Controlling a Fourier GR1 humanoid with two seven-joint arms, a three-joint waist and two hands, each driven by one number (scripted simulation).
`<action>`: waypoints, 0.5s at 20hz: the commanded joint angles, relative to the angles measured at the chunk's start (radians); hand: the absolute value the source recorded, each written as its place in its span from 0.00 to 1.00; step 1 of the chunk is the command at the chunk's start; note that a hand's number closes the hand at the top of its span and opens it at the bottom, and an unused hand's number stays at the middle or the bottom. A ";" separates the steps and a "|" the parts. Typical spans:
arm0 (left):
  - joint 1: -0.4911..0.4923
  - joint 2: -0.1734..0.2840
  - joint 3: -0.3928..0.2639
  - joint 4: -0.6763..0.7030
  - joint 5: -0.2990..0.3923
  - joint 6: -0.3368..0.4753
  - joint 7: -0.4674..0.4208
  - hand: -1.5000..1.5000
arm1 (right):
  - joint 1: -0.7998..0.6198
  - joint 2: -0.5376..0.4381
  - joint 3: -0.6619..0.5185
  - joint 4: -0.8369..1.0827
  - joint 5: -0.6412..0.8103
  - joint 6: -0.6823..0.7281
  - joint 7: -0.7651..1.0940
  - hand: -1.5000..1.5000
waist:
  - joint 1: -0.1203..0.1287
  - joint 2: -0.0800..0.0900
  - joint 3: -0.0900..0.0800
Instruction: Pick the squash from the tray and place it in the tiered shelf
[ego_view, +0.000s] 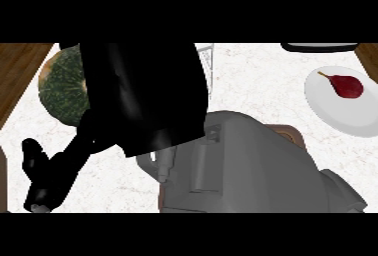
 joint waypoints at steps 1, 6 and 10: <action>-0.040 -0.055 0.025 0.117 0.004 -0.014 -0.017 0.50 | -0.130 0.006 -0.101 0.127 -0.024 0.019 0.033 1.00 | -0.015 0.019 -0.055; -0.032 -0.056 0.020 0.112 0.000 -0.002 -0.026 0.50 | -0.184 -0.019 -0.171 0.262 -0.055 0.041 -0.074 1.00 | -0.013 0.021 -0.053; -0.026 -0.059 0.027 0.132 0.005 -0.009 -0.038 0.50 | -0.228 -0.036 -0.194 0.364 -0.092 0.087 -0.151 1.00 | -0.009 0.026 -0.054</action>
